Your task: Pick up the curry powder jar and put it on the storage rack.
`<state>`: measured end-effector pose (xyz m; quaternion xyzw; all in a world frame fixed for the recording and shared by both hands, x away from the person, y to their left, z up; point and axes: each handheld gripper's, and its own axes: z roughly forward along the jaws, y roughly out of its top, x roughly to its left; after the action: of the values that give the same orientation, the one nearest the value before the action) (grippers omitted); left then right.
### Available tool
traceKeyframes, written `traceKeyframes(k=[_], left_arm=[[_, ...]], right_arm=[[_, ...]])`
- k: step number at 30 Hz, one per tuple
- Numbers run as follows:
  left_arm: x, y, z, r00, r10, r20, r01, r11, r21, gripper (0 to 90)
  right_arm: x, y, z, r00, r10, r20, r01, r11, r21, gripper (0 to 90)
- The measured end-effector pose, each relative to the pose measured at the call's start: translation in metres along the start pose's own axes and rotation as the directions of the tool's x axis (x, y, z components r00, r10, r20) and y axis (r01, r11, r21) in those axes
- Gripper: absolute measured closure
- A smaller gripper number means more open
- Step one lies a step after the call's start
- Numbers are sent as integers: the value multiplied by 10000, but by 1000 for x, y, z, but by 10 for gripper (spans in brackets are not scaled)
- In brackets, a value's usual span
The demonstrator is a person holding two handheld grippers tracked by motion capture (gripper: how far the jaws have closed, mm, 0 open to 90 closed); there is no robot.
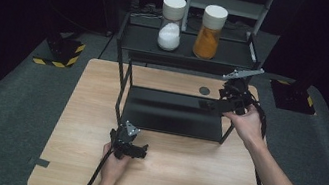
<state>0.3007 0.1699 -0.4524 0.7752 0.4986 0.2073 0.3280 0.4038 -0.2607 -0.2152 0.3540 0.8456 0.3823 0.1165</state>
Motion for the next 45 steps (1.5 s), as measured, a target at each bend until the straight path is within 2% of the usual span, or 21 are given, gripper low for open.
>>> traceKeyframes(k=[14,22,27,45], left_arm=[[0,0,0,10000,1,-2,-1,10000,1,5],[0,0,0,10000,0,-1,0,10000,3,5],[0,0,0,10000,-2,-2,2,10000,0,5],[0,0,0,10000,1,-1,-1,10000,-1,5]], right_arm=[[4,-22,25,9999,-75,-107,79,9994,347,66],[1,-43,38,9995,224,-237,-211,9982,556,69],[5,-56,45,9999,101,-12,-100,9972,739,70],[7,-89,65,9997,246,-60,-239,9945,1018,76]])
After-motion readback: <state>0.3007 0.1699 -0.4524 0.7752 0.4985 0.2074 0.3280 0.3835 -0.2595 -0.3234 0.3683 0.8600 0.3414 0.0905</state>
